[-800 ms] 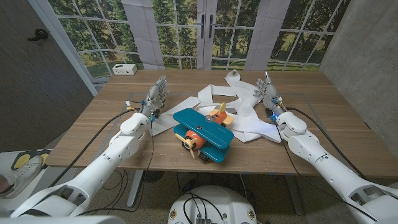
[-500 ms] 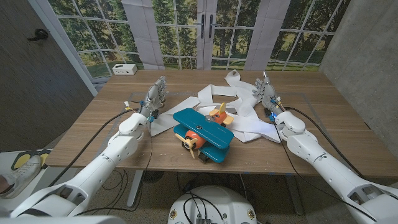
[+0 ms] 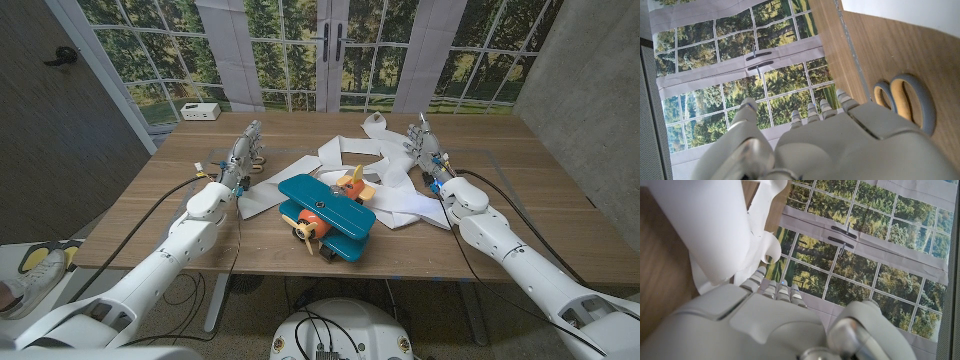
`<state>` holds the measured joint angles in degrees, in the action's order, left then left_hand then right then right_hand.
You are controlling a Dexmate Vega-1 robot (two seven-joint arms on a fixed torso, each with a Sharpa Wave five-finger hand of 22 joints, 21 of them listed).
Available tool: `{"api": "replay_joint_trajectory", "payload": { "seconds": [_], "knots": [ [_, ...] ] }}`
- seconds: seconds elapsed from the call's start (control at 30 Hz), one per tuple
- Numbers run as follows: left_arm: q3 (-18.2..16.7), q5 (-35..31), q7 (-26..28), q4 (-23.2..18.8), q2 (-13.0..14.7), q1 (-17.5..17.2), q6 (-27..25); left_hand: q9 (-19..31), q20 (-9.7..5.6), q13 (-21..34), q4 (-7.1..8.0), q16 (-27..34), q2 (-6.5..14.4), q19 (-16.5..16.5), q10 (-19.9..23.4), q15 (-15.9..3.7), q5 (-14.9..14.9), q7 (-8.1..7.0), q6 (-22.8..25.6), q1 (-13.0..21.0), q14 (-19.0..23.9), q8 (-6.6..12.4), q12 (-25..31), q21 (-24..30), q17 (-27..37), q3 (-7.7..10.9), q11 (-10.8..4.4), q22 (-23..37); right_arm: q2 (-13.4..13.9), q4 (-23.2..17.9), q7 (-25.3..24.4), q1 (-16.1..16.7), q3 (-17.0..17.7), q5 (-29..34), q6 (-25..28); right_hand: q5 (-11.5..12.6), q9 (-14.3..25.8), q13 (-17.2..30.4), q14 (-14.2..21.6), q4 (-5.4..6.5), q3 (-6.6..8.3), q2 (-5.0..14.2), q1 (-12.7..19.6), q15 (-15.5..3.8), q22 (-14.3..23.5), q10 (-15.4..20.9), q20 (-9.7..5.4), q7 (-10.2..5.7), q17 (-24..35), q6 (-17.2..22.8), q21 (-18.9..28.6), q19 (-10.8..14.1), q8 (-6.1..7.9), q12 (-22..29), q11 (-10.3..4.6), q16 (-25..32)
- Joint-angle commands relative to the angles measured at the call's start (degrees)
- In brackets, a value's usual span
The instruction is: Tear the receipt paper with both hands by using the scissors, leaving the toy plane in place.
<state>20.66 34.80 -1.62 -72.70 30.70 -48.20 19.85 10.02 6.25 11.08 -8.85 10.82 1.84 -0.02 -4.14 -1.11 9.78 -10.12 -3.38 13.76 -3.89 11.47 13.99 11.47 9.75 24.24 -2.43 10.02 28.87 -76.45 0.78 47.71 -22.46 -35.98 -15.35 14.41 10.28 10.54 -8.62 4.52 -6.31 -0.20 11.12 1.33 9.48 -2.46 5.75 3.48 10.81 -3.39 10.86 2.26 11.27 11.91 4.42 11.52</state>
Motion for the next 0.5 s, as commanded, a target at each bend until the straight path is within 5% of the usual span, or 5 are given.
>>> {"api": "replay_joint_trajectory", "payload": {
  "seconds": [0.03,0.5],
  "knots": [
    [-0.03,-5.65,3.80,-0.68,1.88,-0.75,3.22,0.18,0.23,0.09,0.08,0.07,0.17,0.02,0.62,-0.35,0.45,0.01,0.77,0.66,-0.33,0.39,0.44,0.16,0.29,0.33,-0.12,0.13,0.12,-2.05,-1.81,0.99,-0.47,1.20,0.24,0.24,0.25,0.30,-0.21,-0.12,-0.21,0.04,0.66,0.30,0.16,0.25,0.42,0.26,0.14,0.31,0.14,0.27,0.18,0.17,0.19,0.24],
    [0.78,-11.91,5.27,0.92,4.85,0.90,4.45,0.19,0.20,0.10,0.05,-0.04,0.26,-0.11,0.84,-0.43,0.48,-0.10,0.98,0.87,-0.40,0.21,0.34,0.03,0.29,0.44,-0.16,0.13,-1.23,-5.09,-6.68,3.57,-0.17,2.14,-0.28,0.18,0.25,0.33,0.29,-0.59,0.10,0.65,1.60,0.18,0.15,1.89,0.60,0.28,0.10,2.12,-0.02,0.30,0.64,0.52,0.40,0.22]
  ]
}}
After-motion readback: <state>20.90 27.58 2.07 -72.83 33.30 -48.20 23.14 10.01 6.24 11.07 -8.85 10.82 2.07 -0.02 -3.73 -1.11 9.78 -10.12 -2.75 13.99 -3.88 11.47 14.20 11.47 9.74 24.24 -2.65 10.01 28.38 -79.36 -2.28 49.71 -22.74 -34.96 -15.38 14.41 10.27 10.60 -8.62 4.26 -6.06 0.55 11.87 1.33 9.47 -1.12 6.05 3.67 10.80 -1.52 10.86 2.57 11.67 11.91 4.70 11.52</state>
